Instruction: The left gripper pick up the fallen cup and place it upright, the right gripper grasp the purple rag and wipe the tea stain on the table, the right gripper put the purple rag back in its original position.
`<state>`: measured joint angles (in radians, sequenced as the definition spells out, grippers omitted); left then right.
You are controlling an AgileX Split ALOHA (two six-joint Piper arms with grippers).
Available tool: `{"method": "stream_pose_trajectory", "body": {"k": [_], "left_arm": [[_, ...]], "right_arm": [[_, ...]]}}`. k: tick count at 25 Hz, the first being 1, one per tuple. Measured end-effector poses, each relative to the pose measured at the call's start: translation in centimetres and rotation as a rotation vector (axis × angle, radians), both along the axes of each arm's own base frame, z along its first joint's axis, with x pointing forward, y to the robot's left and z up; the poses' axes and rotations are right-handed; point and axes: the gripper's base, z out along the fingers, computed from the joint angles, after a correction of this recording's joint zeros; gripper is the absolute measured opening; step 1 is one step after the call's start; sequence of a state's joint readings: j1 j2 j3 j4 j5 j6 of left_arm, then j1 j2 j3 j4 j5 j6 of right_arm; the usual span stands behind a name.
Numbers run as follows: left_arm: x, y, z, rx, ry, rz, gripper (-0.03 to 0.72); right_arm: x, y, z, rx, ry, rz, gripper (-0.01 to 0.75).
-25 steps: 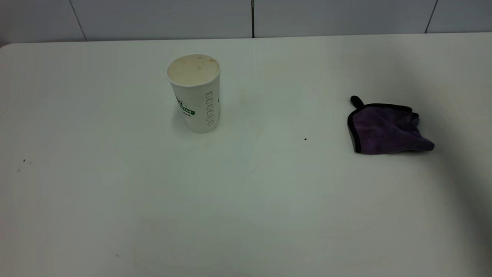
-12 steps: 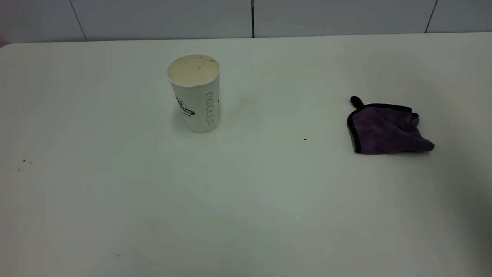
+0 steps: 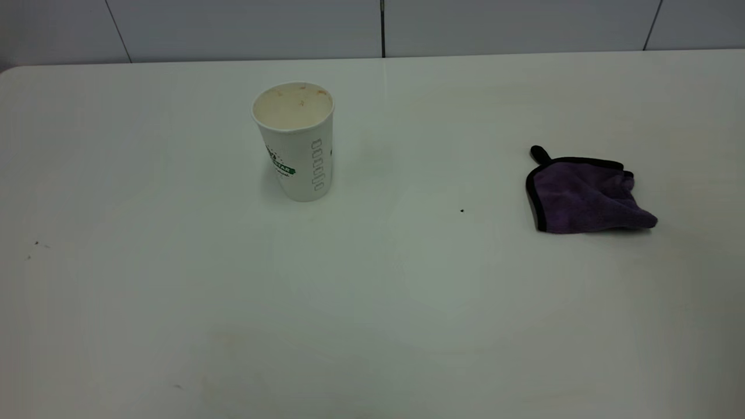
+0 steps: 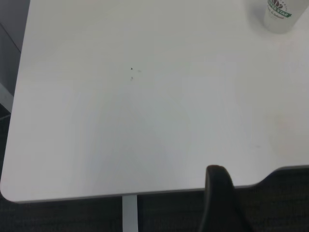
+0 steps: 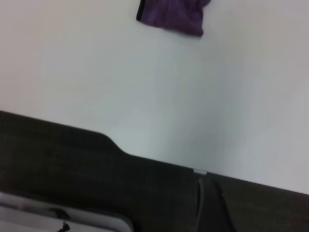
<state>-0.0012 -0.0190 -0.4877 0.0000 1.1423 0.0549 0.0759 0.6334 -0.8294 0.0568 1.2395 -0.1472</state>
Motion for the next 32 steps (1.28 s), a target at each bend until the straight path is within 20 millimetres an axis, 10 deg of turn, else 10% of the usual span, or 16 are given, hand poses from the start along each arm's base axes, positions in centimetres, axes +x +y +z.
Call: {"method": "stream_pose_trajectory", "body": {"k": [14, 32], "left_arm": [[0.0, 0.0, 0.0, 0.0, 0.0, 0.0, 0.475], [0.0, 0.0, 0.0, 0.0, 0.0, 0.0, 0.475]], "right_arm": [[-9.9, -0.4, -6.5, 0.12, -0.323, -0.047, 0.47], [-10.0, -0.8, -7.0, 0.107, -0.328, -0.073, 0.469]]}}
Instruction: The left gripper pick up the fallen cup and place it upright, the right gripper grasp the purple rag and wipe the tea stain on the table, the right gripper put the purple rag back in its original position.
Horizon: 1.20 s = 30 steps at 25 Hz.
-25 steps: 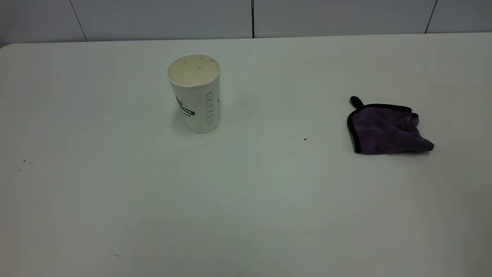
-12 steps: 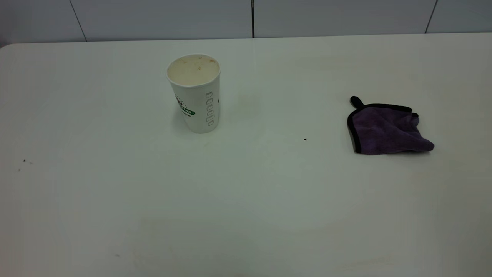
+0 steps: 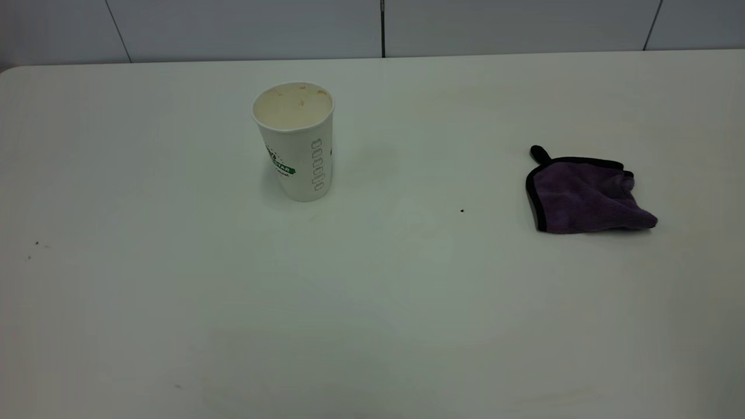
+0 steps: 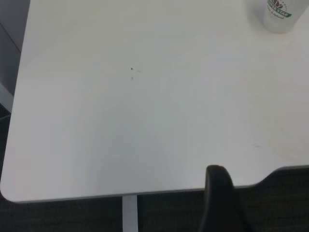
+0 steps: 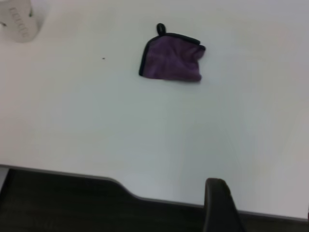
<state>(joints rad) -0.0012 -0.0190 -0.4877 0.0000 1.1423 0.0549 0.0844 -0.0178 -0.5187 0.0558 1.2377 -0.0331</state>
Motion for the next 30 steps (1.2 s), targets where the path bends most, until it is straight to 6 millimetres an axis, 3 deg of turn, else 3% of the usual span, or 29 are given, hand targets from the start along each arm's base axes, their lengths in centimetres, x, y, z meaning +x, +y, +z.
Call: {"method": "stream_pose_trajectory", "body": {"k": [7, 30], "left_arm": [[0.0, 0.0, 0.0, 0.0, 0.0, 0.0, 0.475], [0.0, 0.0, 0.0, 0.0, 0.0, 0.0, 0.475]], "right_arm": [[1.0, -0.6, -0.4, -0.065, -0.062, -0.049, 0.468], [1.1, -0.6, -0.3, -0.062, -0.071, -0.046, 0.468]]}}
